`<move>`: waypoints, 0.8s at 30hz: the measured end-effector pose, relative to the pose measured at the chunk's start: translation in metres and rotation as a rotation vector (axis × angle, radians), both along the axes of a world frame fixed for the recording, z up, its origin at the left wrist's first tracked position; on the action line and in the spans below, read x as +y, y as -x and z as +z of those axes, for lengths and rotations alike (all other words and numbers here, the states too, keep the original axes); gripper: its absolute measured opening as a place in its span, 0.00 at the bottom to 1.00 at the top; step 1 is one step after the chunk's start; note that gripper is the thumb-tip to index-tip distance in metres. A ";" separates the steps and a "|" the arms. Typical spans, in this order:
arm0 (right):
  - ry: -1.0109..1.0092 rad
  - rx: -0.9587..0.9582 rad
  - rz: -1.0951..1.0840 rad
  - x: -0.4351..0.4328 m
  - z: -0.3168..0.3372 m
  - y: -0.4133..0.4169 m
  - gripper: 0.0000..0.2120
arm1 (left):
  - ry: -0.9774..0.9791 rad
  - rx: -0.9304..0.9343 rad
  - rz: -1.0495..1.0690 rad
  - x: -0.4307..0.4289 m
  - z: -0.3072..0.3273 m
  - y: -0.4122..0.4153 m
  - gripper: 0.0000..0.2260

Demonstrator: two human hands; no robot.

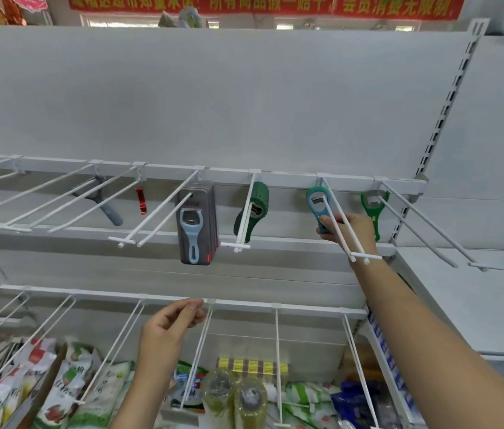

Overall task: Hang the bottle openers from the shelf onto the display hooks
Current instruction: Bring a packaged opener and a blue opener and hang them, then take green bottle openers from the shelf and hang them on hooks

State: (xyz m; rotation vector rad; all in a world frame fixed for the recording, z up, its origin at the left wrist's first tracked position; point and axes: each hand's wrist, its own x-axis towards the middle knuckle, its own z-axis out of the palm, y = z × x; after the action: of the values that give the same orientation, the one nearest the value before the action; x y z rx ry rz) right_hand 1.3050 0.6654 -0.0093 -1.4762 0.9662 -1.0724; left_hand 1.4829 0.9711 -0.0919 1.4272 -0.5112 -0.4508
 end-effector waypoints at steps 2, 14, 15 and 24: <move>-0.018 -0.026 -0.002 0.000 0.002 -0.003 0.07 | 0.003 -0.005 -0.002 -0.001 0.001 -0.003 0.08; -0.035 0.001 -0.064 0.042 -0.011 0.031 0.06 | 0.035 -0.002 -0.156 -0.003 0.001 -0.002 0.08; 0.015 0.004 -0.054 0.062 -0.013 0.037 0.06 | 0.037 -0.003 -0.197 -0.005 0.001 0.002 0.07; 0.088 -0.015 -0.122 0.194 -0.049 0.124 0.13 | 0.084 -0.176 -0.624 -0.050 0.005 0.082 0.13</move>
State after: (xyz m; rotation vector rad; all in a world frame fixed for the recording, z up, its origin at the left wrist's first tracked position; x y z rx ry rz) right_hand 1.1809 0.8593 -0.0583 -1.4932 1.0208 -1.2264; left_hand 1.4011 0.9216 -0.0869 1.2133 -1.1159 -0.7904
